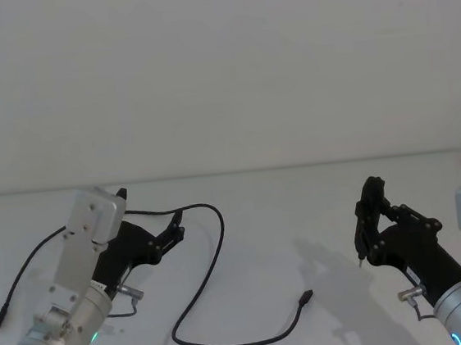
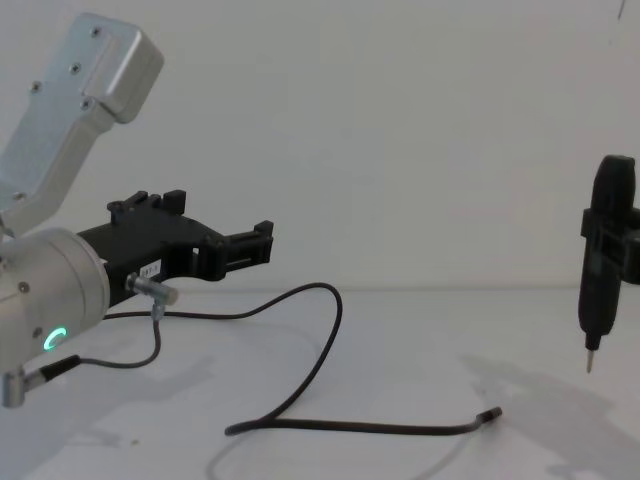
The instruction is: Pick up the data cable with the one hand.
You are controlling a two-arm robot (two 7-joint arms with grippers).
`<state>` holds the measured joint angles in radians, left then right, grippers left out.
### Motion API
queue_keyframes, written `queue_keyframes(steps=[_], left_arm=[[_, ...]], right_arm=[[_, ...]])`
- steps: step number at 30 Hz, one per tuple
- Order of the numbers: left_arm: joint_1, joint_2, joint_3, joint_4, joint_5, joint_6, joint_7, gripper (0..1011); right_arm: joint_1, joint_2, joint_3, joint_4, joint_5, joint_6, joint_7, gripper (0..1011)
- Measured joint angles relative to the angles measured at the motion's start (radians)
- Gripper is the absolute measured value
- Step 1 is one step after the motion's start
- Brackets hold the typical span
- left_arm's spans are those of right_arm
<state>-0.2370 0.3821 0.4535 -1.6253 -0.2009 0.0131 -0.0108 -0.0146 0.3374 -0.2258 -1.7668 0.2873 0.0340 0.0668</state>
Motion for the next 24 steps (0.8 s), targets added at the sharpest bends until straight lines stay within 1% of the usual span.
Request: queue_keyframes(steps=[24], left_arm=[[0.000, 0.000, 0.001, -0.001, 0.001, 0.001, 0.000, 1001]], right_arm=[[0.000, 0.000, 0.000, 0.000, 0.000, 0.000, 0.000, 283]])
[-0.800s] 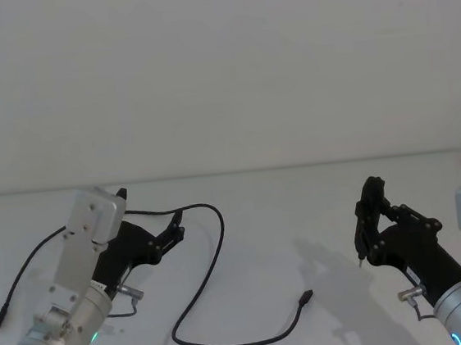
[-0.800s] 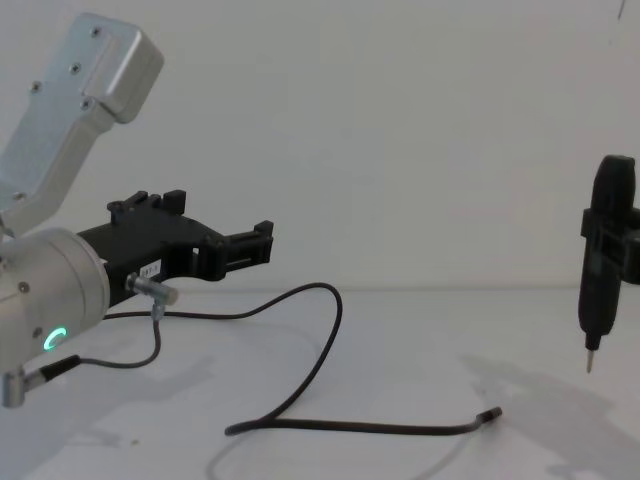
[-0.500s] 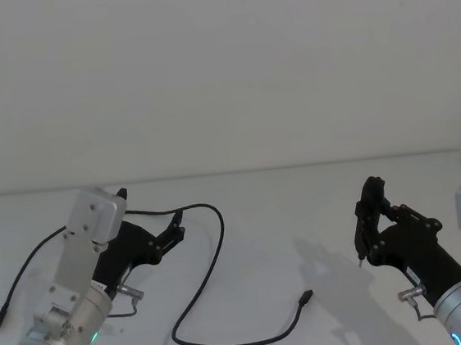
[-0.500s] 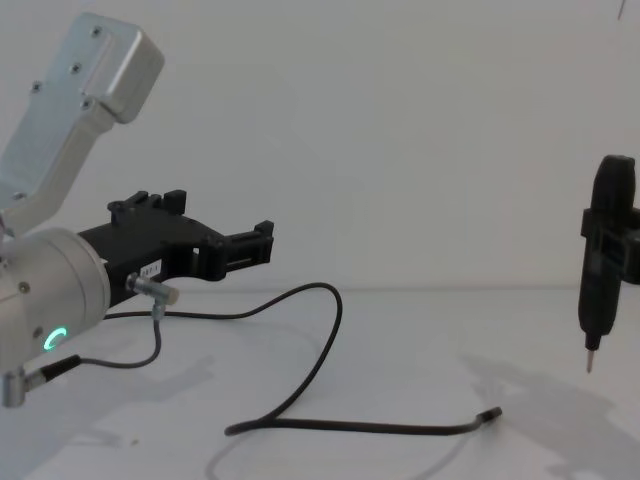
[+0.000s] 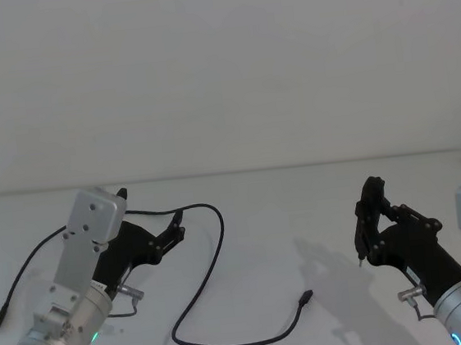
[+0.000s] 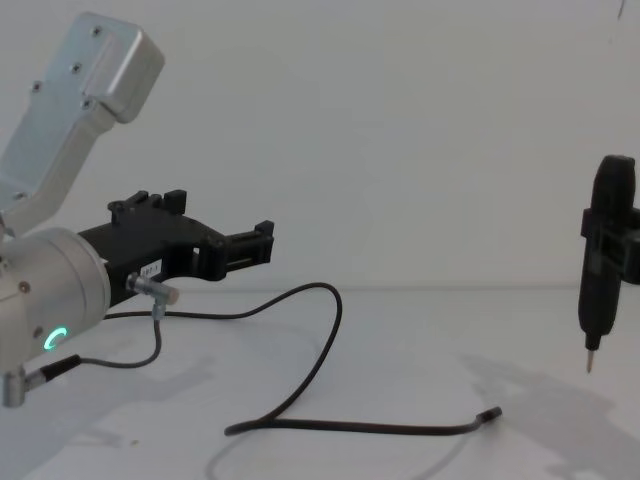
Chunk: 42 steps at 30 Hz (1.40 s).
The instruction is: Pick up the data cable with the one hand.
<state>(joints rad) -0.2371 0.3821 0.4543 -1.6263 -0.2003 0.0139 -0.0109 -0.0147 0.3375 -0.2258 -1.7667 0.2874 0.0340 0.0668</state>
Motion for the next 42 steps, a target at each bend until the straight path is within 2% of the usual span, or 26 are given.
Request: queue_keyframes(steps=[8, 19, 28, 34, 38, 42], left_arm=[[-0.003, 0.004, 0.000, 0.000, -0.003, 0.003, -0.017, 1001], [-0.013, 0.046, 0.001, -0.028, -0.050, 0.036, -0.131, 1001], [-0.016, 0.099, -0.007, -0.079, -0.112, 0.088, -0.252, 1001], [-0.018, 0.157, -0.018, -0.138, -0.169, 0.144, -0.353, 1001], [-0.022, 0.184, -0.022, -0.164, -0.194, 0.172, -0.395, 1001], [-0.033, 0.229, -0.026, -0.205, -0.233, 0.221, -0.462, 1001]], right_arm=[[0.000, 0.000, 0.000, 0.000, 0.000, 0.000, 0.000, 283], [0.000, 0.000, 0.000, 0.000, 0.000, 0.000, 0.000, 283], [0.000, 0.000, 0.000, 0.000, 0.000, 0.000, 0.000, 283], [0.000, 0.000, 0.000, 0.000, 0.000, 0.000, 0.000, 283], [0.000, 0.000, 0.000, 0.000, 0.000, 0.000, 0.000, 283], [0.000, 0.000, 0.000, 0.000, 0.000, 0.000, 0.000, 283]])
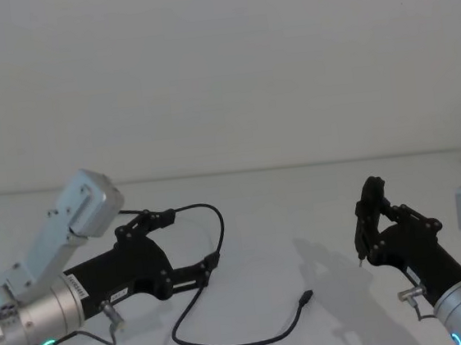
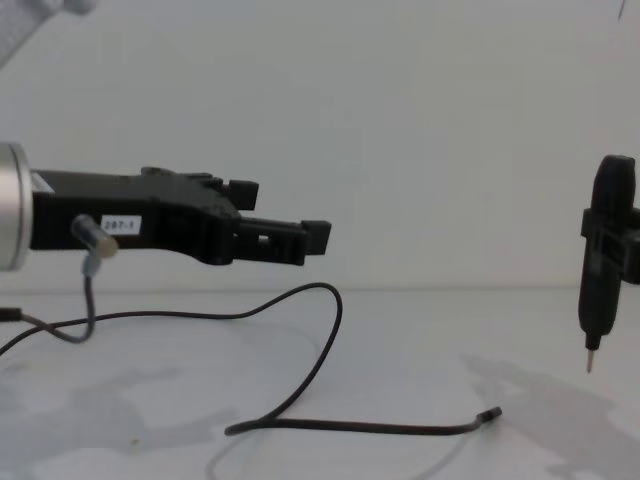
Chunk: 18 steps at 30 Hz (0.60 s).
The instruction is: Pick up the data cable with the one hand.
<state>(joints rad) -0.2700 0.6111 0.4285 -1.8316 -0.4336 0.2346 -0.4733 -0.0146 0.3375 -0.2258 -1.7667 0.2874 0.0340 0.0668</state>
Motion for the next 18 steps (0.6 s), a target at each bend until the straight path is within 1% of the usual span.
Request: queue_keyframes(steps=[1, 2, 5, 6, 8, 9, 15, 18], left_arm=[[-0.002, 0.007, 0.000, -0.006, -0.006, 0.008, -0.014, 1001], [-0.009, 0.023, 0.000, -0.021, -0.016, 0.024, -0.037, 1001], [-0.020, 0.045, 0.000, -0.038, -0.031, 0.048, -0.068, 1001], [-0.029, 0.062, 0.003, -0.052, -0.040, 0.066, -0.093, 1001], [-0.037, 0.076, 0.006, -0.062, -0.046, 0.081, -0.113, 1001], [-0.048, 0.092, 0.011, -0.072, -0.051, 0.097, -0.136, 1001], [-0.084, 0.141, 0.040, -0.106, -0.048, 0.139, -0.201, 1001], [-0.094, 0.155, 0.052, -0.113, -0.040, 0.144, -0.217, 1001]], right_arm=[[0.000, 0.000, 0.000, 0.000, 0.000, 0.000, 0.000, 283], [0.000, 0.000, 0.000, 0.000, 0.000, 0.000, 0.000, 283], [0.000, 0.000, 0.000, 0.000, 0.000, 0.000, 0.000, 283], [0.000, 0.000, 0.000, 0.000, 0.000, 0.000, 0.000, 283], [0.000, 0.000, 0.000, 0.000, 0.000, 0.000, 0.000, 283], [0.000, 0.000, 0.000, 0.000, 0.000, 0.000, 0.000, 283], [0.000, 0.000, 0.000, 0.000, 0.000, 0.000, 0.000, 283], [0.000, 0.000, 0.000, 0.000, 0.000, 0.000, 0.000, 283]])
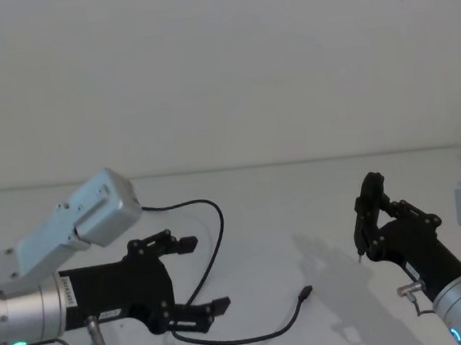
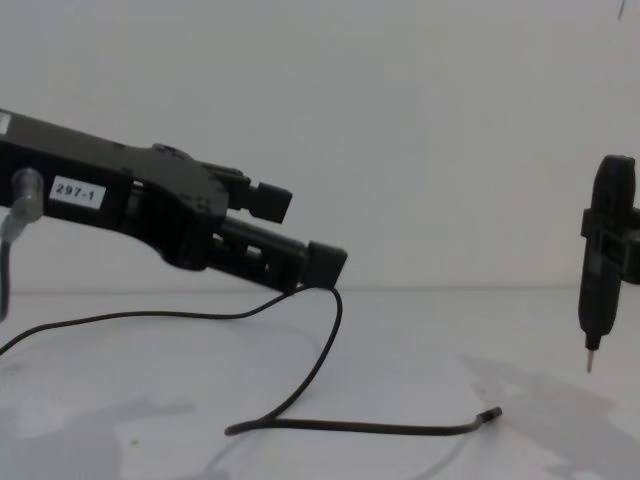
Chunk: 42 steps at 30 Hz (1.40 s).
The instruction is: Pick up the data cable with the one hand.
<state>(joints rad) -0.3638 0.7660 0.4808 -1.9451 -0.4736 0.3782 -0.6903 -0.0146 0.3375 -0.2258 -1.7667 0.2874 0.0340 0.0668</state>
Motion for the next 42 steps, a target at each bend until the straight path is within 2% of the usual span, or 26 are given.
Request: queue_keyframes(steps=[8, 16, 30, 42], left_arm=[[-0.012, 0.023, 0.039, -0.008, 0.042, -0.006, -0.013, 1001], [-0.015, 0.022, 0.069, 0.003, 0.055, -0.010, -0.012, 1001], [-0.023, -0.017, 0.124, 0.053, 0.041, 0.033, -0.008, 1001], [-0.050, -0.063, 0.169, 0.107, 0.055, 0.065, 0.020, 1001]], right_arm=[[0.000, 0.000, 0.000, 0.000, 0.000, 0.000, 0.000, 283], [0.000, 0.000, 0.000, 0.000, 0.000, 0.000, 0.000, 283], [0.000, 0.000, 0.000, 0.000, 0.000, 0.000, 0.000, 283], [0.000, 0.000, 0.000, 0.000, 0.000, 0.000, 0.000, 283]])
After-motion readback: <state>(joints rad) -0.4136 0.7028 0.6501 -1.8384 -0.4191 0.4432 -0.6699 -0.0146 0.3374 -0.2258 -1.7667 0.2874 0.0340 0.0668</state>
